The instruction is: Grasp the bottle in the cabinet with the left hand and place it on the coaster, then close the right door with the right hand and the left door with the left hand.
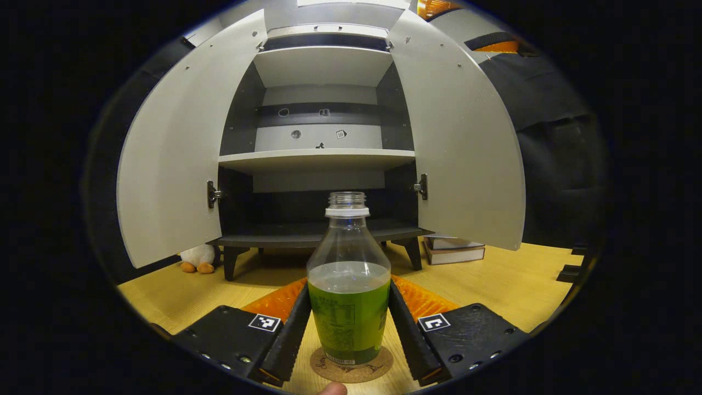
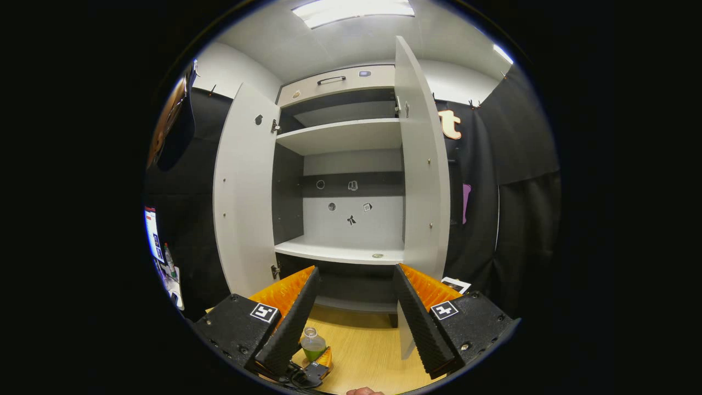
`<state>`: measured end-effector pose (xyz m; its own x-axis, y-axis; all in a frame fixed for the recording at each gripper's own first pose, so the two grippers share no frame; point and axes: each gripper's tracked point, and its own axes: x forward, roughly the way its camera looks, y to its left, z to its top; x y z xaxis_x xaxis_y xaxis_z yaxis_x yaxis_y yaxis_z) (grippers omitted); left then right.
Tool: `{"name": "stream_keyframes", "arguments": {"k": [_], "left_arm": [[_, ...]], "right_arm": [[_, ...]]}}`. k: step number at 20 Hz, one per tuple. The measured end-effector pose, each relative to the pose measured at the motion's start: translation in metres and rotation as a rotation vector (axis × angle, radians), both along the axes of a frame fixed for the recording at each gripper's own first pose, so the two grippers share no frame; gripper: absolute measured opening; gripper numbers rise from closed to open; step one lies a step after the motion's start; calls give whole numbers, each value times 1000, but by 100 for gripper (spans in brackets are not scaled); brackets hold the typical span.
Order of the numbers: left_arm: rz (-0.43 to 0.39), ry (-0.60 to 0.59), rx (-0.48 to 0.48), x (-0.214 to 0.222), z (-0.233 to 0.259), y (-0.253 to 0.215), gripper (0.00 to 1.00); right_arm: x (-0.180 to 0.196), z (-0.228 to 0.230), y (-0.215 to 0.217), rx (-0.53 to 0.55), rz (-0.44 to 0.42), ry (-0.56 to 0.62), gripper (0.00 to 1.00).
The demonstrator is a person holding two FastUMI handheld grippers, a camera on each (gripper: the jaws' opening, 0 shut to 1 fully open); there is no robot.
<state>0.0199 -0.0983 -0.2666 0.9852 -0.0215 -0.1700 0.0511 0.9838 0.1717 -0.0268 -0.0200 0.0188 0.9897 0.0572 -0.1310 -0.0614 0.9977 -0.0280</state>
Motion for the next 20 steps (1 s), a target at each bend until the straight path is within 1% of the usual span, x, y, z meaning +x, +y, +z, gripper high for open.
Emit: {"name": "stream_keyframes", "arguments": {"k": [2, 4, 8, 9, 10, 11, 13, 18, 20], "left_arm": [[7, 10, -18, -3, 0, 1, 76], [-3, 18, -29, -3, -1, 1, 76], [0, 47, -37, -4, -7, 4, 80], [-4, 46, -35, -4, -8, 5, 86], [-7, 46, -38, -4, -8, 5, 84], [-13, 46, -45, -6, -8, 4, 92], [-8, 30, -56, -9, 1, 6, 98], [-3, -37, -89, -12, 39, 9, 97], [-17, -76, -108, -14, 61, 8, 98]], "right_arm": [[1, -3, 2, 10, 8, 7, 83], [2, -5, 1, 9, 9, 11, 83], [1, -8, 2, 15, 12, 15, 83], [0, -7, 1, 15, 8, 15, 83], [-1, -8, 0, 17, 4, 17, 83], [-1, -9, -1, 17, 1, 23, 83], [-3, -10, -4, 11, -8, 29, 83], [-5, -9, -4, 7, -14, 25, 83], [-5, -9, 1, 3, 3, 33, 83]]}}
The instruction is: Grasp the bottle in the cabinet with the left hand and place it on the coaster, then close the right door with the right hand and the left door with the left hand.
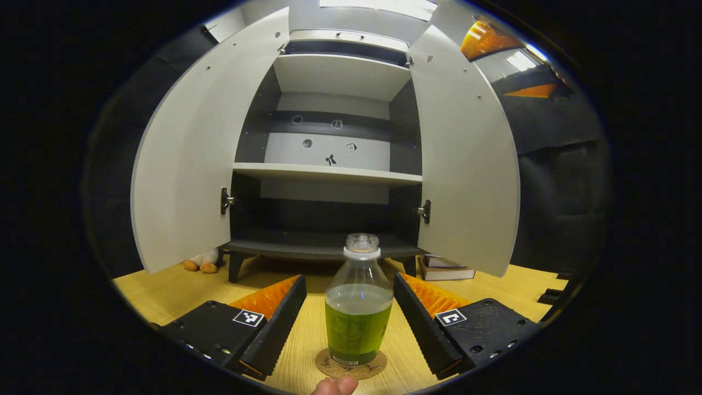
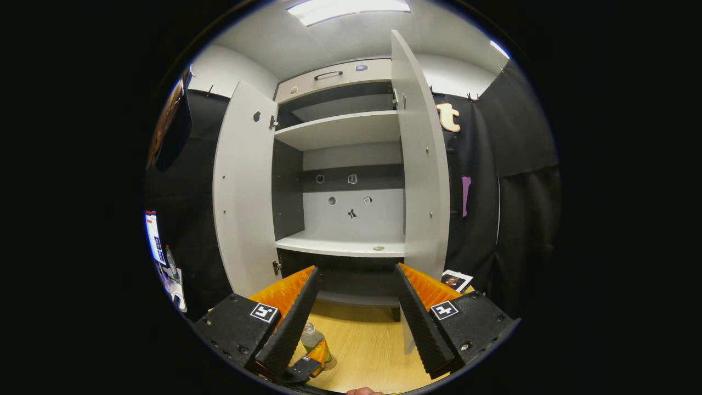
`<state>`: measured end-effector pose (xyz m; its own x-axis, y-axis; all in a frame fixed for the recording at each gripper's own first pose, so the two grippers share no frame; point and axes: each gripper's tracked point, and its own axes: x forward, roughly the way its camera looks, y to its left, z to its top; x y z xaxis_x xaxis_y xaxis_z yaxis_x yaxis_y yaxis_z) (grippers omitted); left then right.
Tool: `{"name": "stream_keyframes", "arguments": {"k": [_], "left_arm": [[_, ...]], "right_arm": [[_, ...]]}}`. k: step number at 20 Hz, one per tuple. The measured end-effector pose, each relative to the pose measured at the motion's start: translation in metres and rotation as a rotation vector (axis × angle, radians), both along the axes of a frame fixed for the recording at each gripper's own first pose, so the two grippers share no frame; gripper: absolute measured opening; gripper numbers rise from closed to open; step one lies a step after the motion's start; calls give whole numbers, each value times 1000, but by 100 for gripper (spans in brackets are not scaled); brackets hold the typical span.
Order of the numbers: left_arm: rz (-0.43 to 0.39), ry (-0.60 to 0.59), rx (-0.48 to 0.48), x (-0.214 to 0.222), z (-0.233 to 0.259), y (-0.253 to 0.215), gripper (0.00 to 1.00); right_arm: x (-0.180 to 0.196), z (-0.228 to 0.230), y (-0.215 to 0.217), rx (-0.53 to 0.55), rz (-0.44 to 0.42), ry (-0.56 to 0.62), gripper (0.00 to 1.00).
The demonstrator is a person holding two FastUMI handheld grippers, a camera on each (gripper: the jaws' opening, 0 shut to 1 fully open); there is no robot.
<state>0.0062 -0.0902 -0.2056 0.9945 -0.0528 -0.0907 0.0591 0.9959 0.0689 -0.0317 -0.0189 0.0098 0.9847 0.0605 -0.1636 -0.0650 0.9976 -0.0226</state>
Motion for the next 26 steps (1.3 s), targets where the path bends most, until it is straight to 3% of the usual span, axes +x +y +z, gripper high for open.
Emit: {"name": "stream_keyframes", "arguments": {"k": [8, 11, 12, 14, 17, 18, 22, 26], "left_arm": [[-43, -119, -15, 5, 111, 10, 95], [-65, -77, -46, -1, 130, 14, 99], [-59, -66, -56, -4, 136, 17, 95], [-45, -56, -68, -8, 146, 25, 95], [-11, -62, -62, -14, 152, 42, 95], [6, -52, -50, -14, 152, 48, 95], [2, -17, -39, -17, 144, 51, 95], [4, 7, -61, -19, 135, 46, 95]], "right_arm": [[14, 14, 13, 42, 36, -76, 83], [19, 4, 19, 102, 55, -72, 83], [20, 0, 17, 108, 51, -66, 83], [21, 7, 9, 116, 35, -99, 84], [18, 10, -21, 143, -20, -117, 80], [16, 17, -37, 137, -48, -131, 83], [11, 55, -127, 25, -269, -201, 83], [23, 80, -183, -28, -364, -197, 83]]}}
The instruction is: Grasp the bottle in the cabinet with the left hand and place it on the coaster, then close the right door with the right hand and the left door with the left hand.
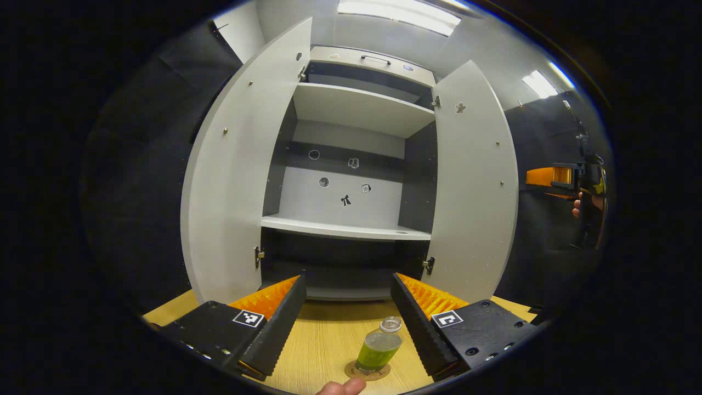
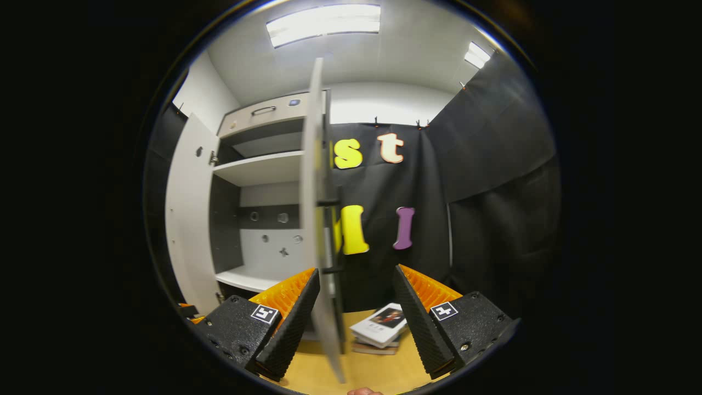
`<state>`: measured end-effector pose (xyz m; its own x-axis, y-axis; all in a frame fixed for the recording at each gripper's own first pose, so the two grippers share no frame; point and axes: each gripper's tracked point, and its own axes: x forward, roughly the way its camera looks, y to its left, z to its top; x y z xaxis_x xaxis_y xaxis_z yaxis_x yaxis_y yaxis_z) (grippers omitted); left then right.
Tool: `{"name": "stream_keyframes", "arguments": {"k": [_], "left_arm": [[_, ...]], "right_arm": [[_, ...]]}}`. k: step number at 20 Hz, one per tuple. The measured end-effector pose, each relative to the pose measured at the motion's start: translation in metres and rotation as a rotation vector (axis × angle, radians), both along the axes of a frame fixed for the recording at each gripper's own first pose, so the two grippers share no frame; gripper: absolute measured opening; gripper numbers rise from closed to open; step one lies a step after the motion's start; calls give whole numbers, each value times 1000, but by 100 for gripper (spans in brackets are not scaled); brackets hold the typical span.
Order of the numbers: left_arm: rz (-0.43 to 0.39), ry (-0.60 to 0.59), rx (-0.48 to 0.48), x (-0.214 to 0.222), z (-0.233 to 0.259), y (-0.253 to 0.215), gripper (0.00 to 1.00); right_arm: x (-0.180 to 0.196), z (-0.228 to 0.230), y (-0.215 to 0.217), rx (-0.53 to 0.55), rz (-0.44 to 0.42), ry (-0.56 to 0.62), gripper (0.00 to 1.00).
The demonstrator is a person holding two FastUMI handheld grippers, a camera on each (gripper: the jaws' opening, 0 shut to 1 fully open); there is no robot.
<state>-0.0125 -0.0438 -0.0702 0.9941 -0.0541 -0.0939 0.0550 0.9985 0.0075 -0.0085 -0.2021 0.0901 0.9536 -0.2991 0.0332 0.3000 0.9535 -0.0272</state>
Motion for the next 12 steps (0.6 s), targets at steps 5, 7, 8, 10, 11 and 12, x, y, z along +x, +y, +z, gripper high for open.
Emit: {"name": "stream_keyframes", "arguments": {"k": [5, 7, 8, 10, 11, 12], "left_arm": [[12, -31, 32, -5, 4, 1, 95], [18, -7, 36, -5, -2, 3, 95], [16, -1, 29, -5, -4, 3, 95], [14, -1, 22, -5, -4, 2, 95], [15, -1, 23, -4, -4, 2, 95], [17, -1, 23, -4, -6, 3, 95]], "right_arm": [[36, 19, -29, 33, 11, -10, 83], [46, 22, -42, 5, 0, -10, 83], [50, 23, -41, -3, 6, -8, 83], [52, 23, -36, -4, 15, 2, 83], [52, 25, -37, -3, 7, -13, 83], [52, 25, -36, 0, -2, -22, 83]]}}
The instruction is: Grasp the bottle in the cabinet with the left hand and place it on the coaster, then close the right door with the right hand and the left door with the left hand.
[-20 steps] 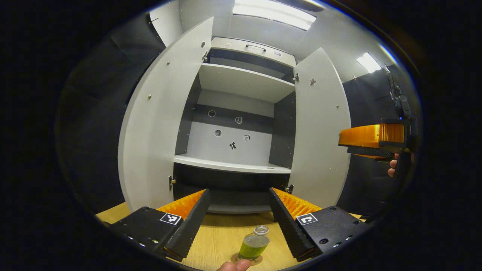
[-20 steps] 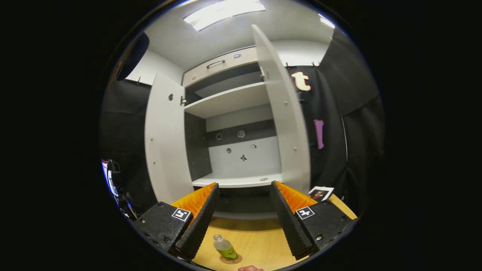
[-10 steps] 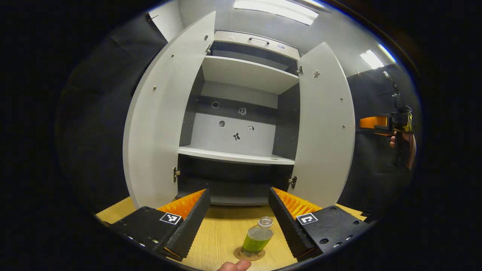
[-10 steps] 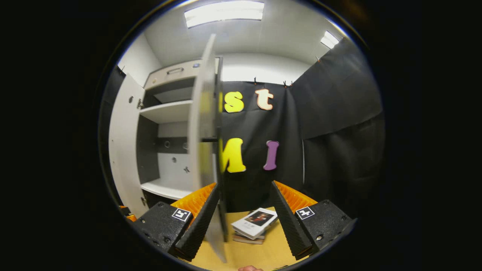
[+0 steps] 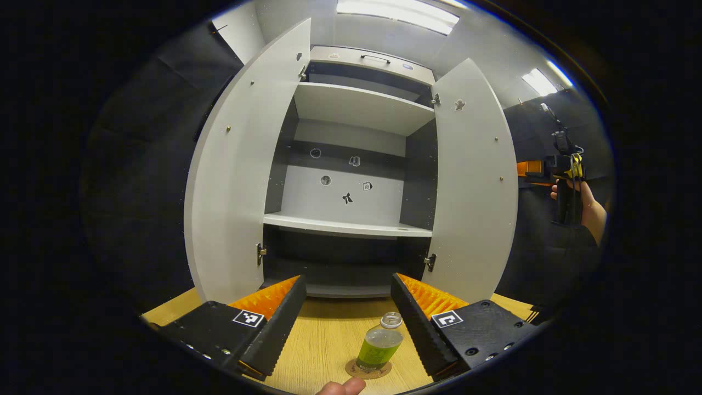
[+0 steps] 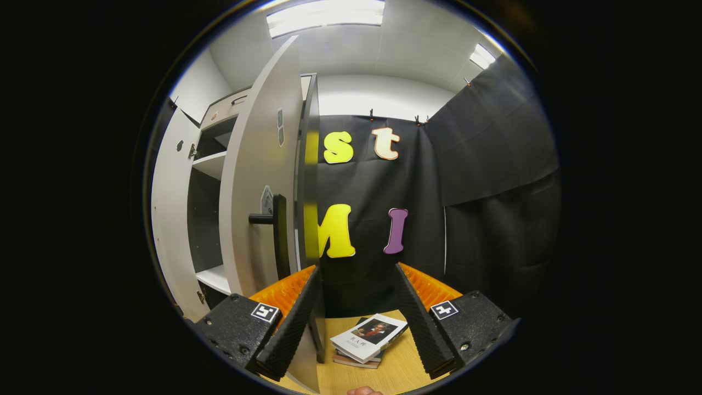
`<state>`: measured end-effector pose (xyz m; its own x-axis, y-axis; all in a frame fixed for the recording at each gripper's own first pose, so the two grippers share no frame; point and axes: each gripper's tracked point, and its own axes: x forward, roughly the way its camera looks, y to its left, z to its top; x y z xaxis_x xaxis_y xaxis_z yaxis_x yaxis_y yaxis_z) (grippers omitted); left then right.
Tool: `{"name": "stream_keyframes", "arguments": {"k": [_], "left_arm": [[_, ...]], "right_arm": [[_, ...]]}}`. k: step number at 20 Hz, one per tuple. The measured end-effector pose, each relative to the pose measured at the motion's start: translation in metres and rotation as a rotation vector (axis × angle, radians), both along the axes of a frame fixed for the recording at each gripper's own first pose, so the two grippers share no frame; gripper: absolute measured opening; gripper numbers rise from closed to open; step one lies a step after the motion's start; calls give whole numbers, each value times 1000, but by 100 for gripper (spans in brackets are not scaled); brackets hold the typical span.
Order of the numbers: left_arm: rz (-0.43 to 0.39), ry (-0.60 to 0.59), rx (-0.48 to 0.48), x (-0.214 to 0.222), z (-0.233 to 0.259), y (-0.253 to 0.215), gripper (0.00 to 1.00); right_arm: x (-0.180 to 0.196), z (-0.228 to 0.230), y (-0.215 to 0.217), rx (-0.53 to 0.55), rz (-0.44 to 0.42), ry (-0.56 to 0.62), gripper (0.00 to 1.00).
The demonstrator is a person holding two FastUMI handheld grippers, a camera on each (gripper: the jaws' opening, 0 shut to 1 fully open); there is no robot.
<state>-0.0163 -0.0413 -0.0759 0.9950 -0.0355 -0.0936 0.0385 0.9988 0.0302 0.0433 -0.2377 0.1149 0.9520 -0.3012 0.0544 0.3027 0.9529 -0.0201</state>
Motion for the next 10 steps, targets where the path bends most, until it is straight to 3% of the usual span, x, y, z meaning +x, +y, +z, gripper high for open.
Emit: {"name": "stream_keyframes", "arguments": {"k": [6, 7, 8, 10], "left_arm": [[-8, -5, -17, 3, -2, 3, 95], [-21, -7, -20, 2, -2, 0, 99], [-40, -3, -18, 3, -2, -4, 95], [-62, 1, -8, 8, -3, -7, 95]], "right_arm": [[1, 0, 5, -48, -20, 29, 82], [0, 2, 6, -74, -24, 37, 82], [2, 3, 12, -97, -18, 35, 82], [0, 6, 17, -122, -25, 14, 81]]}}
